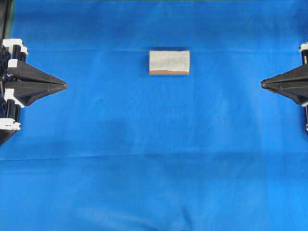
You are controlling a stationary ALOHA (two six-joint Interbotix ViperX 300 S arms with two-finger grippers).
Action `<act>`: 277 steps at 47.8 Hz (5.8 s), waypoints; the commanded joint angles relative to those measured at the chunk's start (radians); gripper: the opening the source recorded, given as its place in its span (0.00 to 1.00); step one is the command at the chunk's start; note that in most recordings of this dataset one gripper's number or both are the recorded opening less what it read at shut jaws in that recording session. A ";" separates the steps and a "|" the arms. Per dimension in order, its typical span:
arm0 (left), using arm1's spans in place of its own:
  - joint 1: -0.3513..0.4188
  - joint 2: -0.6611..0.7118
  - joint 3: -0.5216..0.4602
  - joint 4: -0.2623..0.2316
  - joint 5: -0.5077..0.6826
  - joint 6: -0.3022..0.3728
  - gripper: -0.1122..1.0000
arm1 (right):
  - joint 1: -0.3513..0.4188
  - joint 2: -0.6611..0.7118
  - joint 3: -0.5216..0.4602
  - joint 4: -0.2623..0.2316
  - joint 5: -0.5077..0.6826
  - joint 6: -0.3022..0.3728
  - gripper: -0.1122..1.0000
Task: Hand over the sponge with the left arm and wipe it with the right arm.
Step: 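Move the left gripper open toward the grey-and-tan sponge, then close the left gripper on the sponge's near end and lift it, then carry the sponge toward the center while the right gripper approaches, then grasp the sponge's free end with the right gripper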
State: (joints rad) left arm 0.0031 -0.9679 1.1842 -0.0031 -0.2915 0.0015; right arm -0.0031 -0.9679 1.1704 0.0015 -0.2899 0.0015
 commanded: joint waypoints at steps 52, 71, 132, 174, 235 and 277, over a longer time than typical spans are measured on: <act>0.206 0.565 -0.225 -0.020 -0.071 0.170 0.95 | -0.002 0.041 -0.037 0.000 0.046 0.000 0.10; 0.255 0.960 -0.439 -0.020 -0.037 0.215 0.95 | -0.005 0.063 -0.032 0.000 0.055 0.000 0.10; 0.328 1.255 -0.653 -0.023 0.112 0.316 0.42 | -0.023 0.097 -0.026 0.000 0.075 -0.005 0.10; 0.124 0.854 -0.607 -0.023 0.426 0.175 0.26 | -0.046 0.107 -0.031 0.000 0.081 -0.003 0.10; 0.055 0.834 -0.607 -0.023 0.425 0.210 0.25 | -0.046 0.667 -0.416 0.005 0.135 0.054 0.75; 0.051 0.833 -0.606 -0.023 0.428 0.262 0.25 | -0.064 0.884 -0.563 0.006 0.282 0.046 0.74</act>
State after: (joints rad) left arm 0.0583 -0.1181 0.5998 -0.0245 0.1411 0.2623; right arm -0.0644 -0.0675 0.6228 0.0092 -0.0046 0.0552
